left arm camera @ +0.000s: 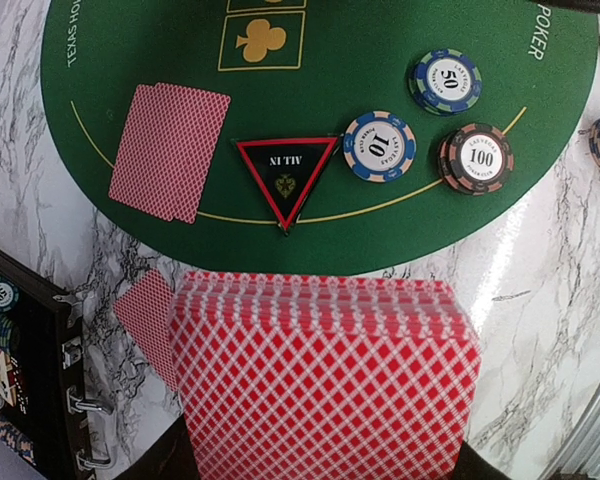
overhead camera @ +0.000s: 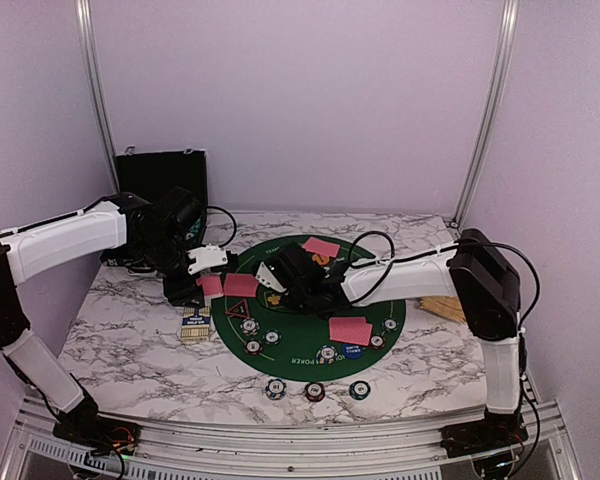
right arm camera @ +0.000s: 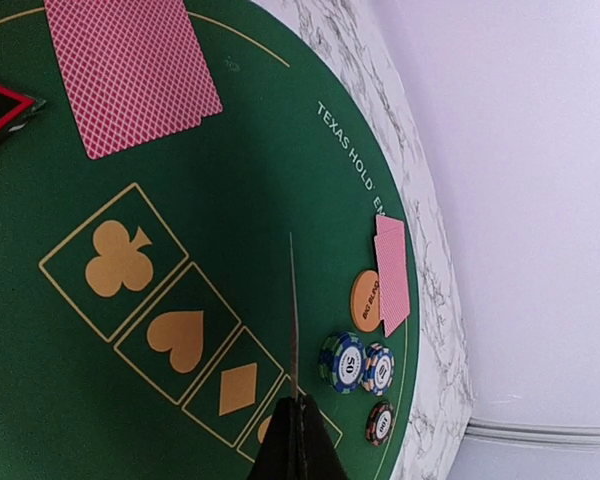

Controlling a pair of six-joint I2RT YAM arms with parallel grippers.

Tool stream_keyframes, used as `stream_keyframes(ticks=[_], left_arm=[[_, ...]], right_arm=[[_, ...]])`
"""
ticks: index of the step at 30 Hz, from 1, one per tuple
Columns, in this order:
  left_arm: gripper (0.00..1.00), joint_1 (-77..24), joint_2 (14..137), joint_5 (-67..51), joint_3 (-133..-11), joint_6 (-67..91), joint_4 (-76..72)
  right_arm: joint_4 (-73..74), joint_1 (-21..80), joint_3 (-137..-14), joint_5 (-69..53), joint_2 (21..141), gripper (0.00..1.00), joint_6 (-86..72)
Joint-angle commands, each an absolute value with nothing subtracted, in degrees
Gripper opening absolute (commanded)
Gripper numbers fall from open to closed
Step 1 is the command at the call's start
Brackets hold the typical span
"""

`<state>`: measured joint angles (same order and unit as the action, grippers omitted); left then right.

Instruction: Distribute texas hold em gaming equipment

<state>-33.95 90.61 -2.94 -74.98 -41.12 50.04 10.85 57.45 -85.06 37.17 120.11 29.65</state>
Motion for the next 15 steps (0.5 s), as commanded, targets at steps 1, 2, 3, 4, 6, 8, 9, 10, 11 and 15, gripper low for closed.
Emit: stream_keyframes(ticks=[1,2,3,4,6,8,9,10,11,15], left_arm=[[0.00,-33.79,88.68,-3.69,-74.77,-41.29,51.88],[0.00,-33.83,88.75,-3.66,-74.74,-41.31,51.94],[0.00,-33.84,88.76,-3.61,-74.71,-41.31,51.94],[0.00,-33.84,88.73,-3.56,-74.65,-41.31,51.94],[0.00,-33.84,88.71,-3.54,-74.71,-41.39,51.90],[0.00,-33.84,88.82,-3.53,-74.79,-41.31,51.94],[0.00,-33.84,88.83,-3.59,-74.77,-41.31,51.94],[0.00,-33.84,88.84,-3.65,-74.79,-41.24,51.93],[0.00,-33.84,88.84,-3.69,-74.75,-41.23,51.94],[0.00,-33.84,88.94,-3.60,-74.84,-41.31,51.94]], right_arm=[[1.75,58.14,-82.05,35.53,120.02,0.00,35.95],[1.38,58.18,-81.71,34.96,120.12,0.00,36.04],[1.34,58.18,-81.58,34.15,120.29,0.00,35.97],[1.51,58.18,-81.64,33.39,120.46,0.00,35.79],[1.97,58.18,-81.77,31.69,120.75,0.00,34.97],[2.42,58.16,-82.01,30.52,121.21,0.00,34.32],[3.66,58.15,-82.34,30.09,121.70,0.00,33.81],[4.41,58.18,-82.53,29.79,121.99,0.00,33.56],[5.07,58.18,-82.61,29.61,122.27,0.00,33.25],[7.26,58.23,-82.21,28.44,122.39,0.00,31.16]])
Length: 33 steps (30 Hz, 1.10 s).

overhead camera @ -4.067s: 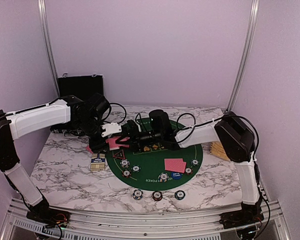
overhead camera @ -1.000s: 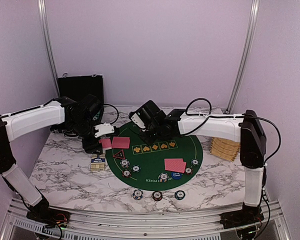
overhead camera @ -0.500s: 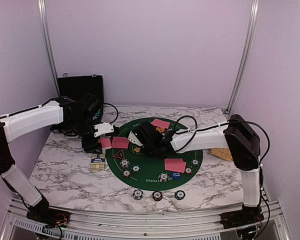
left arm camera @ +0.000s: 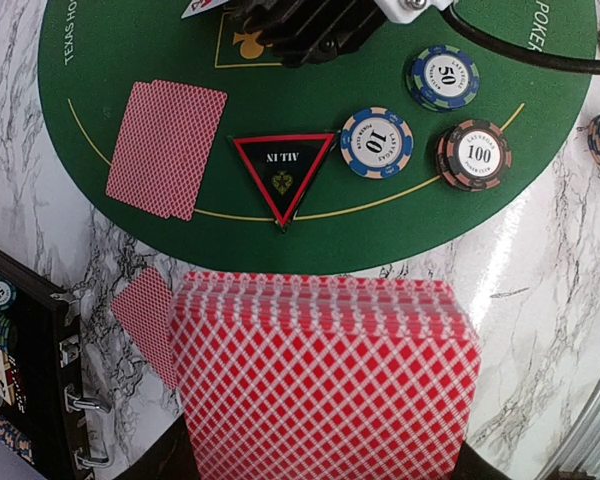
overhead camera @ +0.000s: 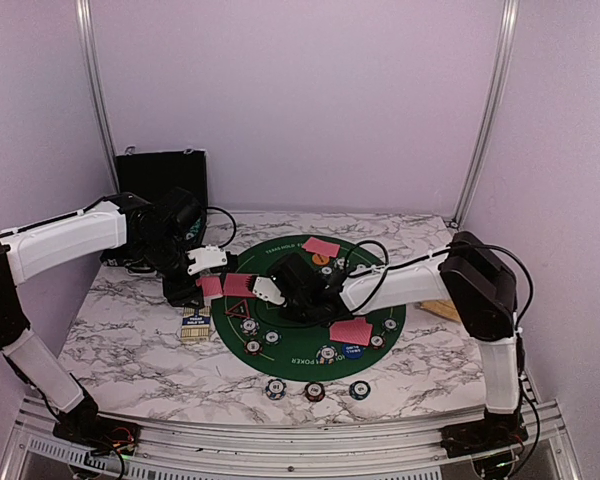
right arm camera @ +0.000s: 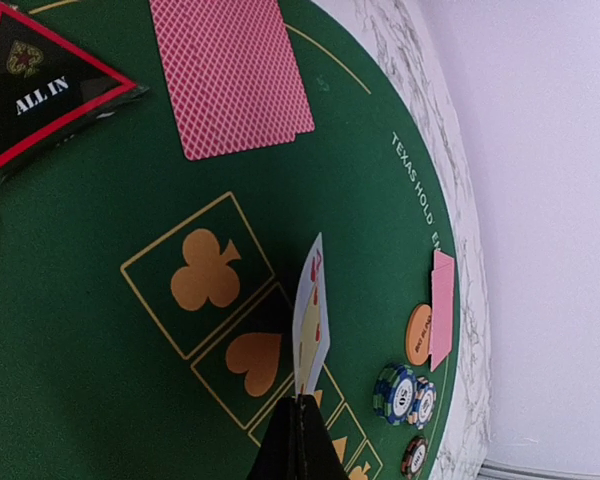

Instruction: Distribute texas hold em gaming equipment

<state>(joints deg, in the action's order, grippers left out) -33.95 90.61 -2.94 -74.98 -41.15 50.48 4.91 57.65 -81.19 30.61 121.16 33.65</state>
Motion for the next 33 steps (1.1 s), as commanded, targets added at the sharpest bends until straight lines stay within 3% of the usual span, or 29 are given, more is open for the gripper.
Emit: stream_keyframes(ticks=[1,6,7,9,11,18,25,27,33], left_arm=[[0.00,-33.84,88.88,-3.60,-74.88,-41.31,51.89],[0.00,-33.84,89.23,-3.87,-75.22,-41.09,51.94],[0.00,-33.84,89.25,-3.87,-75.31,-41.05,51.94],[0.00,-33.84,89.29,-3.87,-75.28,-41.00,51.94],[0.00,-33.84,89.17,-3.78,-75.26,-41.10,51.98],[0.00,-33.84,89.25,-3.93,-75.78,-40.97,52.12],[0.00,-33.84,89.38,-4.02,-76.20,-40.95,52.29],[0.00,-33.84,89.38,-4.11,-76.31,-40.91,52.29],[0.00,-33.84,89.70,-4.24,-76.89,-40.58,52.38]], right_arm=[[7.75,58.29,-82.14,28.21,122.43,0.00,30.67],[9.67,58.86,-81.84,26.86,122.45,0.00,29.17],[10.06,58.92,-81.74,26.30,122.32,0.04,28.96],[10.70,59.13,-81.51,24.65,121.75,0.23,28.60],[10.81,59.15,-81.02,23.51,120.97,0.36,28.12],[10.41,58.39,-80.20,22.77,116.57,0.56,25.23],[11.39,50.39,-81.61,14.55,109.74,0.79,11.65],[11.92,48.56,-82.18,12.19,108.22,0.98,8.34],[14.27,41.66,-82.89,-4.40,107.44,0.99,-4.00]])
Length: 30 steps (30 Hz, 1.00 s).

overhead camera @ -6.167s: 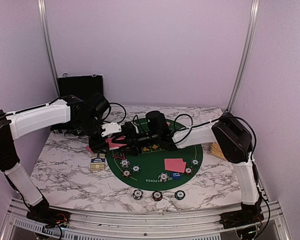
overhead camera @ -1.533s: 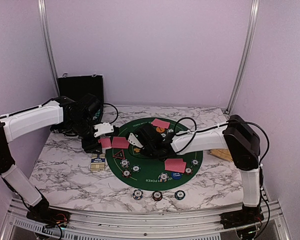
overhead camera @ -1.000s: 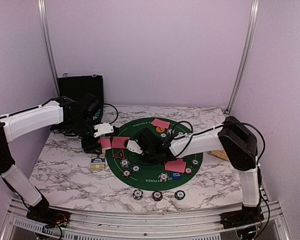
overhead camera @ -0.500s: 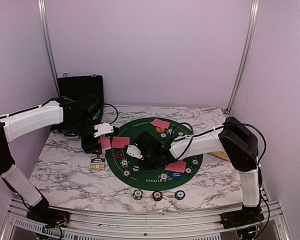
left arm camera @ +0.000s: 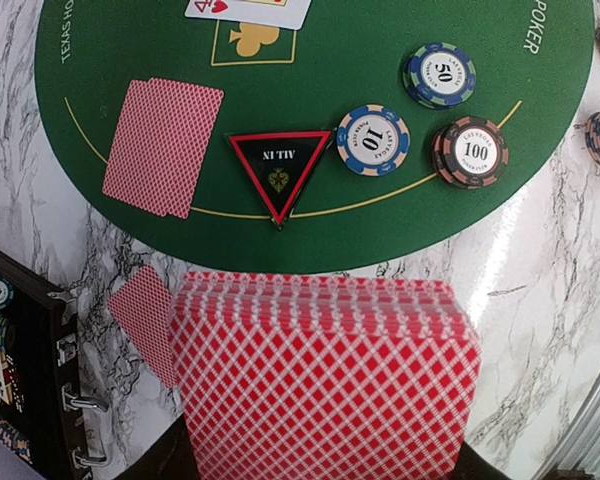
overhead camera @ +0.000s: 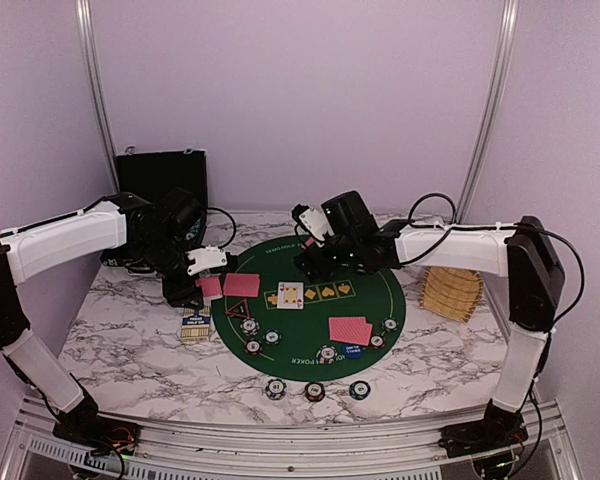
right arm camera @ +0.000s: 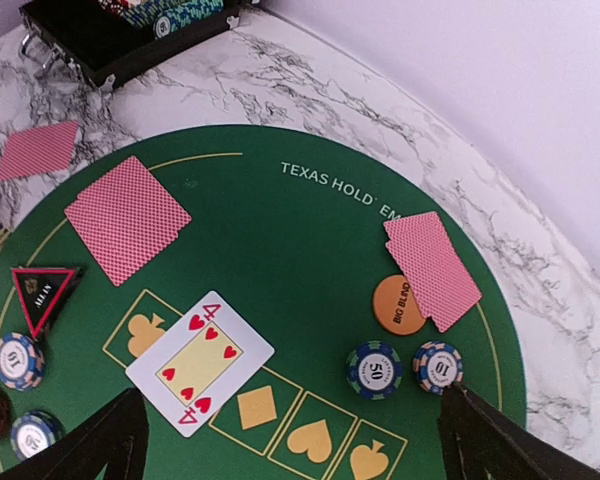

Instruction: Distribute texas hold em gaming equipment

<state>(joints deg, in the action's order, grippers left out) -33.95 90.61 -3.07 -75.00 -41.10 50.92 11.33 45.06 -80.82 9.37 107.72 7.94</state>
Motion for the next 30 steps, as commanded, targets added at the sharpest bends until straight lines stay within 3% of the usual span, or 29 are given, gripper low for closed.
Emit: stream_keyframes(ticks=[1,5,9,30], left_arm=[[0.00,-33.84,89.67,-4.29,-76.90,-40.60,52.38],[0.00,-33.84,89.81,-4.31,-76.93,-40.64,52.39],[0.00,-33.84,89.98,-4.28,-77.38,-40.61,52.47],[0.00,-33.88,90.46,-4.54,-77.32,-40.58,52.47]], right_arm=[[14.82,40.14,-82.79,-7.64,107.89,0.99,-7.43],[9.38,35.43,-78.69,-20.54,109.53,0.98,-16.29],[6.42,35.15,-77.51,-25.81,112.38,0.97,-20.70],[-6.04,35.02,-77.42,-35.94,124.18,0.90,-34.76]])
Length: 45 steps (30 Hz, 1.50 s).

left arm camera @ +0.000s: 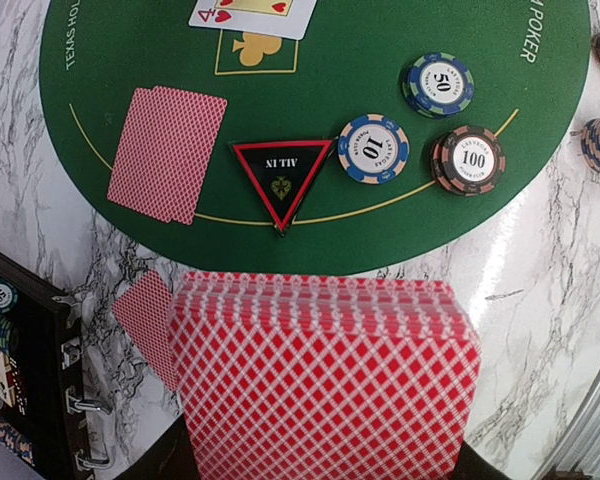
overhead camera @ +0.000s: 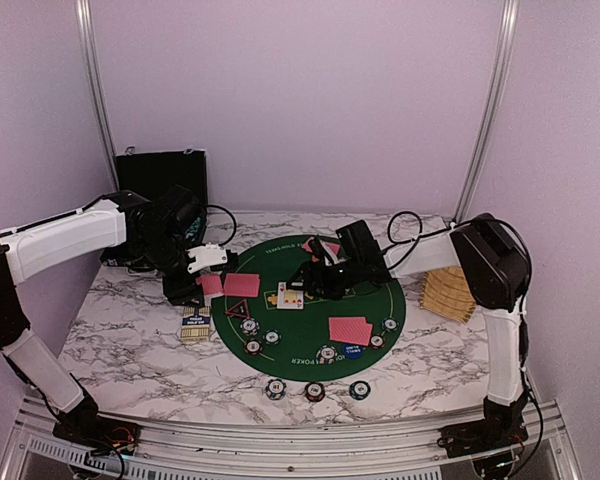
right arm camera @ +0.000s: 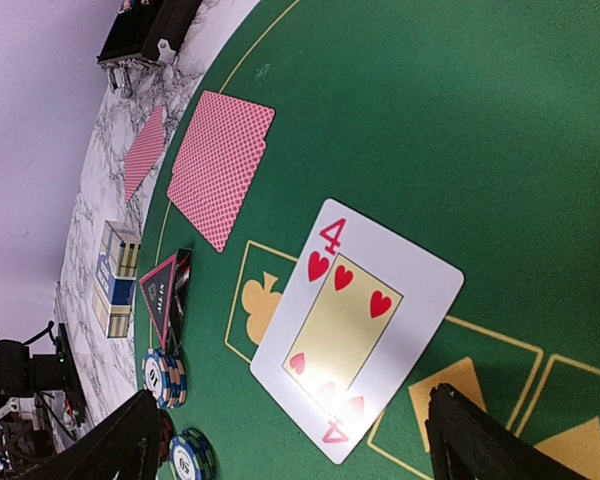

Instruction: Distribute texas hold em gaming equipment

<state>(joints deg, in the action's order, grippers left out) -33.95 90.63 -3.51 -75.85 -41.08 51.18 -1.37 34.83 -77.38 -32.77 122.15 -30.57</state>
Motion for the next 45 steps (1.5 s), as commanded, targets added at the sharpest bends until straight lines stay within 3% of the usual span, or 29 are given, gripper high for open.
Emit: stream_keyframes(ticks=[1,20,27,30,33,38,42,45], left_arm=[[0.00,-33.92,90.44,-4.51,-77.31,-40.60,52.47],[0.00,-33.92,89.87,-4.35,-76.42,-40.78,52.45],[0.00,-33.86,90.00,-4.51,-76.80,-40.61,52.47],[0.00,-33.92,89.96,-4.58,-76.90,-40.66,52.47],[0.00,-33.92,90.00,-4.77,-77.13,-40.61,52.47],[0.00,-33.93,89.69,-5.00,-77.21,-40.34,52.47],[0.00,-33.93,89.45,-4.91,-77.15,-40.33,52.47],[0.00,-33.93,89.40,-4.85,-77.12,-40.38,52.47]], right_arm=[[-7.01,35.06,-76.99,-36.55,124.41,0.89,-35.72],[-10.99,37.65,-75.33,-35.38,122.82,0.87,-41.41],[-2.46,37.64,-77.48,-26.56,118.13,0.88,-34.31],[3.52,39.31,-79.39,-18.19,113.92,0.99,-29.59],[2.68,38.77,-78.28,-12.18,108.95,0.99,-30.33],[-11.77,29.89,-71.96,-30.16,106.82,0.99,-42.21],[1.56,31.80,-77.79,-25.07,107.95,0.99,-35.55],[-11.33,30.38,-70.63,-32.05,105.59,0.99,-41.62]])
